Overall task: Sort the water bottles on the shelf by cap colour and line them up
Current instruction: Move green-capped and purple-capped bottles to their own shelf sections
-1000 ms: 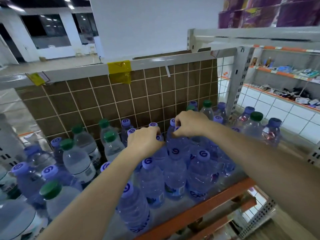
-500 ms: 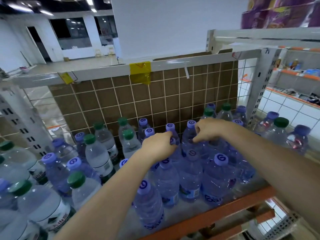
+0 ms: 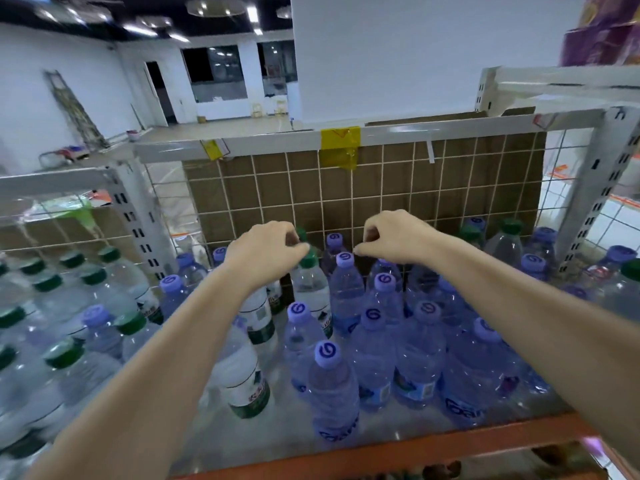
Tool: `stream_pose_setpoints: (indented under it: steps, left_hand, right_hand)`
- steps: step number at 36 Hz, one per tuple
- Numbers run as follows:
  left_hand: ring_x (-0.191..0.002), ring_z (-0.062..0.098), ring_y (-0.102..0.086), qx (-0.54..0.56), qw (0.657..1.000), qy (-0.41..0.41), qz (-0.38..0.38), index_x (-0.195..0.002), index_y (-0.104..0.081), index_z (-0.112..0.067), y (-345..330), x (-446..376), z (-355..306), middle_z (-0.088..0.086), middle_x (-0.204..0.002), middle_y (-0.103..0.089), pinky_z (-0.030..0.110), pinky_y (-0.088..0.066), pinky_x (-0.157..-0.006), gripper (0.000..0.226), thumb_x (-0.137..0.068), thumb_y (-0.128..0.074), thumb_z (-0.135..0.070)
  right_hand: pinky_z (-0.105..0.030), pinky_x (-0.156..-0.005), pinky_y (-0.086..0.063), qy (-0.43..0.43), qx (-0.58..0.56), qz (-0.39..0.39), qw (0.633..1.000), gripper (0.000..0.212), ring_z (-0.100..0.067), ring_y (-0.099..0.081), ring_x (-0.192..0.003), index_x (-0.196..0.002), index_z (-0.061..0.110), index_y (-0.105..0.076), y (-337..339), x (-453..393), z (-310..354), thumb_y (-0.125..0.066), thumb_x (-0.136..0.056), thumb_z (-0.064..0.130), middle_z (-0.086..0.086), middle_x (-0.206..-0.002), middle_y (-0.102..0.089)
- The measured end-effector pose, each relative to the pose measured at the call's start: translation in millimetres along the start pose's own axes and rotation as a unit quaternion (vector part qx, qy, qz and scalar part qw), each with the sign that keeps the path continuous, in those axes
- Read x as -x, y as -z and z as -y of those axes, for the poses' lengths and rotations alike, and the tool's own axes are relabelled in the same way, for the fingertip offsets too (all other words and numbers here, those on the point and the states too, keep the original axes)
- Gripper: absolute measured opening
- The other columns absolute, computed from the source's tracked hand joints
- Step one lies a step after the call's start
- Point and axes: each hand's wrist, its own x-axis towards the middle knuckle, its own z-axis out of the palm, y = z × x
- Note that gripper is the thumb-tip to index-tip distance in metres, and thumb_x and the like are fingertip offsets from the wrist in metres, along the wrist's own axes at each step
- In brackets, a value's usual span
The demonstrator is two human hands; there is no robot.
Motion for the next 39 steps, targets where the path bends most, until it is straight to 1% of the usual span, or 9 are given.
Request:
stream_pose_setpoints:
  steps: [4, 9, 12, 16, 21, 23, 28, 35, 39]
  left_hand:
    - [-0.090, 0.025, -0.059, -0.020, 0.998, 0.055, -0.036, -0.106, -0.060, -0.019, 12, 5, 32, 0.005, -0.103, -0.064, 0.037, -0.052, -0.080, 0.030, -0.089, -0.053, -0.042]
    - [-0.095, 0.029, -0.057, -0.071, 0.993, 0.091, 0.021, -0.120, -0.052, -0.011, 13, 0, 66, 0.011, -0.113, -0.058, 0.040, -0.052, -0.081, 0.043, -0.086, -0.053, -0.038]
    - [-0.092, 0.025, -0.054, -0.084, 0.992, 0.084, 0.049, -0.126, -0.048, -0.010, 12, -7, 78, 0.009, -0.110, -0.056, 0.035, -0.047, -0.073, 0.047, -0.087, -0.054, -0.036]
    - [-0.109, 0.027, -0.054, -0.087, 0.990, 0.065, 0.095, -0.137, -0.042, -0.014, 6, -19, 86, 0.010, -0.132, -0.054, 0.033, -0.044, -0.081, 0.056, -0.088, -0.056, -0.035]
    - [-0.107, 0.026, -0.056, -0.074, 0.987, 0.041, 0.140, -0.133, -0.044, -0.014, -3, -30, 93, 0.009, -0.126, -0.057, 0.032, -0.046, -0.081, 0.052, -0.086, -0.056, -0.033]
    - [-0.111, 0.027, -0.055, -0.073, 0.987, 0.033, 0.140, -0.136, -0.040, -0.012, -6, -34, 95, 0.010, -0.130, -0.054, 0.033, -0.045, -0.081, 0.055, -0.088, -0.057, -0.032]
    - [-0.114, 0.028, -0.054, -0.048, 0.988, 0.023, 0.144, -0.141, -0.036, -0.011, -13, -41, 102, 0.012, -0.134, -0.052, 0.037, -0.046, -0.088, 0.057, -0.091, -0.055, -0.031]
    - [-0.106, 0.030, -0.056, -0.032, 0.993, 0.009, 0.117, -0.128, -0.043, -0.008, -17, -40, 106, 0.014, -0.121, -0.057, 0.038, -0.045, -0.084, 0.041, -0.093, -0.050, -0.028]
    - [-0.106, 0.033, -0.056, -0.011, 0.997, 0.023, 0.075, -0.126, -0.044, -0.012, -13, -33, 111, 0.013, -0.121, -0.057, 0.040, -0.048, -0.087, 0.039, -0.092, -0.048, -0.030]
  right_hand:
    - [-0.034, -0.072, -0.052, 0.034, -0.038, -0.007, 0.999, 0.021, -0.019, -0.062, -0.085, -0.088, 0.021, -0.065, -13, -10, 18, -0.065, -0.086, 0.042, 0.000, -0.090, -0.066]
    - [-0.033, -0.086, -0.049, 0.068, -0.033, 0.029, 0.997, 0.049, -0.023, -0.059, -0.105, -0.127, 0.012, -0.058, -22, -16, 41, -0.063, -0.089, 0.043, -0.006, -0.119, -0.061]
    - [-0.036, -0.091, -0.049, 0.064, -0.017, 0.043, 0.997, 0.060, -0.025, -0.057, -0.111, -0.137, 0.014, -0.050, -31, -24, 55, -0.065, -0.088, 0.046, -0.007, -0.129, -0.058]
    - [-0.035, -0.086, -0.049, 0.045, 0.005, 0.075, 0.996, 0.057, -0.025, -0.058, -0.105, -0.133, 0.014, -0.051, -43, -35, 70, -0.065, -0.087, 0.045, -0.007, -0.123, -0.059]
    - [-0.035, -0.081, -0.049, 0.014, -0.005, 0.090, 0.996, 0.038, -0.021, -0.058, -0.094, -0.113, 0.017, -0.058, -56, -41, 80, -0.066, -0.086, 0.043, 0.000, -0.102, -0.061]
    - [-0.033, -0.080, -0.048, 0.004, -0.012, 0.086, 0.996, 0.037, -0.019, -0.057, -0.093, -0.114, 0.019, -0.056, -60, -40, 83, -0.065, -0.086, 0.042, 0.004, -0.096, -0.056]
    - [-0.030, -0.073, -0.039, -0.022, -0.024, 0.037, 0.999, 0.043, -0.016, -0.050, -0.088, -0.120, 0.020, -0.052, -69, -37, 90, -0.066, -0.087, 0.043, 0.005, -0.098, -0.052]
    - [-0.031, -0.071, -0.044, -0.052, -0.063, -0.014, 0.997, 0.027, -0.021, -0.058, -0.088, -0.096, 0.025, -0.052, -77, -37, 97, -0.071, -0.082, 0.037, 0.003, -0.092, -0.058]
    - [-0.028, -0.059, -0.040, -0.065, -0.094, -0.071, 0.991, 0.027, -0.017, -0.058, -0.078, -0.086, 0.022, -0.053, -69, -33, 103, -0.073, -0.080, 0.040, 0.004, -0.082, -0.059]
